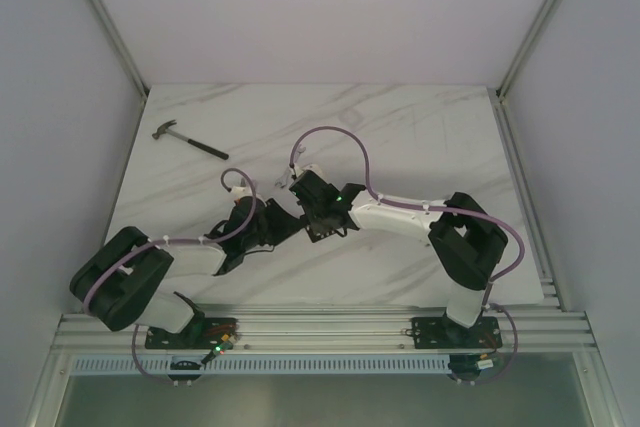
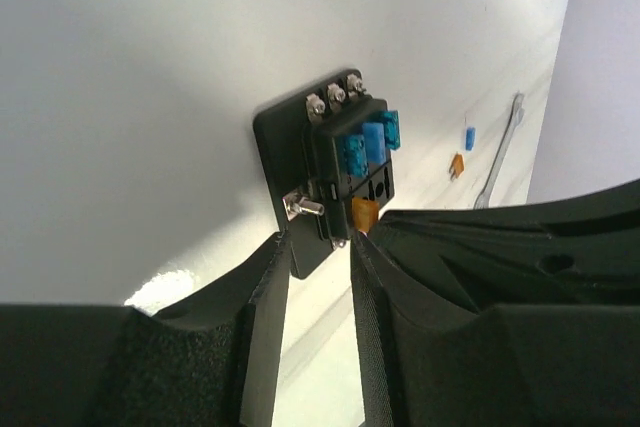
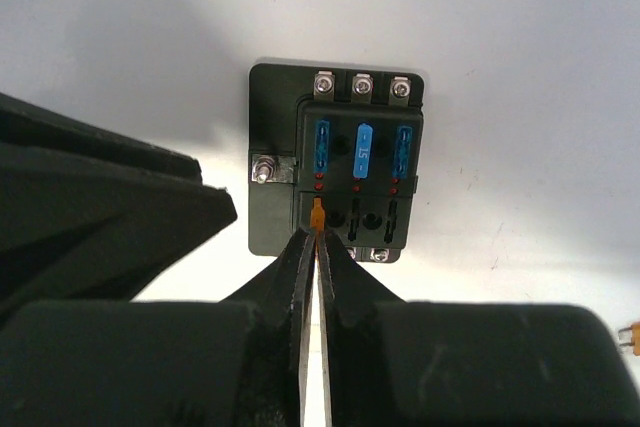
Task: Snap on the fuse box
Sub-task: Install the fuse at the fuse box base.
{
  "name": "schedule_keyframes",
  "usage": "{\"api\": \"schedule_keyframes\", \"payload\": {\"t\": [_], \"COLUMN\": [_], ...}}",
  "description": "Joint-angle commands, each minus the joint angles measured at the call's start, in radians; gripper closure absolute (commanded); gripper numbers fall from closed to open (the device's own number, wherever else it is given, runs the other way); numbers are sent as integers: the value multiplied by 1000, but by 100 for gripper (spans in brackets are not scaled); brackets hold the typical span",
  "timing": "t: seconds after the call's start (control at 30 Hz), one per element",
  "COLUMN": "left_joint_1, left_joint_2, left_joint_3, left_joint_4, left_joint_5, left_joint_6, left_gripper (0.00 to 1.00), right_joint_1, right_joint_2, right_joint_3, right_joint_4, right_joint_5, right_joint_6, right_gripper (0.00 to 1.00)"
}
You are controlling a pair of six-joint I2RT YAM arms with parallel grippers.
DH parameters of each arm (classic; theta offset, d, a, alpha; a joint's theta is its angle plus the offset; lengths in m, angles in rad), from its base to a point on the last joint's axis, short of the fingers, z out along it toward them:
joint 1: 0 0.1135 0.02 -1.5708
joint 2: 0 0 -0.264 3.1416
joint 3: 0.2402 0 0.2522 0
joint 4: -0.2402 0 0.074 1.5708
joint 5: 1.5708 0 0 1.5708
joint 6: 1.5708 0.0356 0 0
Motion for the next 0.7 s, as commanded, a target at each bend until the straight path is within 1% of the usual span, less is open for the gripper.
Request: {"api": "schedule_keyframes", "payload": {"t": [0.0, 0.27, 0.67], "left_joint_1": [38, 50, 49], "left_joint_2": [6, 71, 157], "left_joint_3": [12, 44, 79], "left_joint_4": [-4, 34, 66], "left_joint_5": [17, 59, 78], "left_joint_6": [23, 29, 32], "left_gripper": [60, 62, 64], "right_joint_1": [2, 2, 2], "right_joint_2": [-10, -22, -21], "right_joint_3": [13, 7, 4], "right_joint_4": [-17, -1, 5], "right_joint_5": [-30, -38, -41], "right_joint_6": [-14, -10, -8], "right_gripper": [89, 88, 87]}}
